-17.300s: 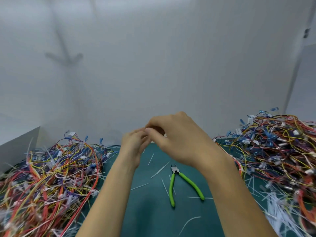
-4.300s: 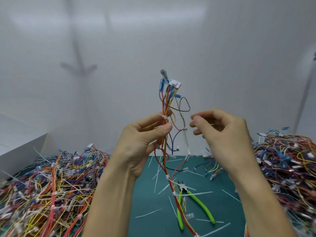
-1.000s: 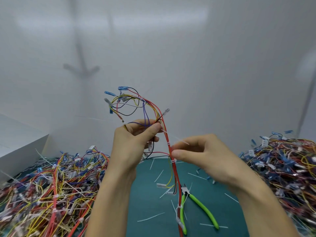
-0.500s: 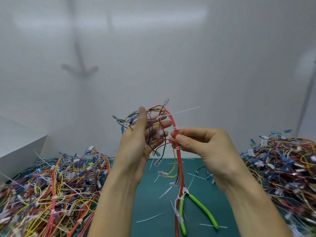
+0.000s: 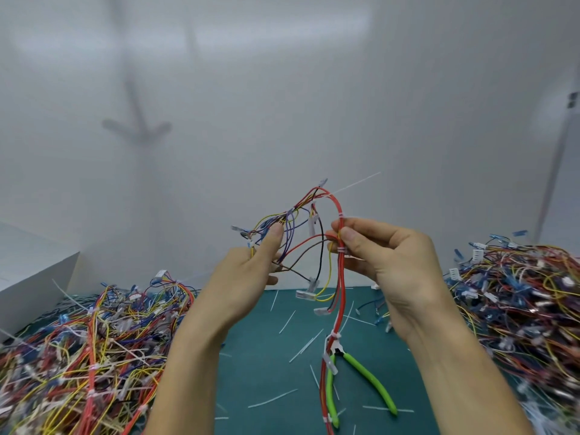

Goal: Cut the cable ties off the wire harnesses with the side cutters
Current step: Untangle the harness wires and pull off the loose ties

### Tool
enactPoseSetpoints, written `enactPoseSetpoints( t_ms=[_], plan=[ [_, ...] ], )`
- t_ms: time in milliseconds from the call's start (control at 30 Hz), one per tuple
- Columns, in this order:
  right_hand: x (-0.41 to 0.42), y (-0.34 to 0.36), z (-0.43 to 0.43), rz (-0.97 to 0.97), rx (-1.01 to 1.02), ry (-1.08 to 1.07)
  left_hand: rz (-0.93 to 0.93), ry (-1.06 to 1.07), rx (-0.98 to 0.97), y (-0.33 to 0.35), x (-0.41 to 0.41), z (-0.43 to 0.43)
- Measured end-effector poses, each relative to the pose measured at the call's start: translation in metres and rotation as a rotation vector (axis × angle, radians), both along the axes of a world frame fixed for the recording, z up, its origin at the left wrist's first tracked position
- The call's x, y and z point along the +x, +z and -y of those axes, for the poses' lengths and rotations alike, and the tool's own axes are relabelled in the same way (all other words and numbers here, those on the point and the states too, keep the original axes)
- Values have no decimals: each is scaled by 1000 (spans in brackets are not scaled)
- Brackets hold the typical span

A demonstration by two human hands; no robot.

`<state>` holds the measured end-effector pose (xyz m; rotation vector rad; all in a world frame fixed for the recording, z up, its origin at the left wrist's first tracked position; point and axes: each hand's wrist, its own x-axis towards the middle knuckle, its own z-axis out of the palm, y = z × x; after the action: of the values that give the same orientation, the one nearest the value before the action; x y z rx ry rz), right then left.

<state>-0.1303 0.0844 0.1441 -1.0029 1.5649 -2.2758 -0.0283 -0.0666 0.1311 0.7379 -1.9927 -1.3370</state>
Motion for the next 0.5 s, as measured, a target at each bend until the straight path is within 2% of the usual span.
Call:
enactPoseSetpoints(
  t_ms=[167, 233, 300, 367, 433, 500],
  plan=[
    [-2, 2, -4, 34, -30, 20, -11, -44, 89, 2, 11, 13],
    [-4, 3, -5, 35, -27, 14, 33, -20, 59, 0, 17, 20],
    [-5, 3, -6, 25, -20, 6, 69, 53, -27, -2, 24, 24],
    [-5, 3, -6, 8, -5, -12, 30, 168, -168, -1, 26, 23],
    [-5, 1, -5, -8, 11, -27, -88, 314, -343, 5, 25, 16],
    [-5, 0, -3, -23, 23, -36, -256, 335, -474, 14, 24, 3]
  ],
)
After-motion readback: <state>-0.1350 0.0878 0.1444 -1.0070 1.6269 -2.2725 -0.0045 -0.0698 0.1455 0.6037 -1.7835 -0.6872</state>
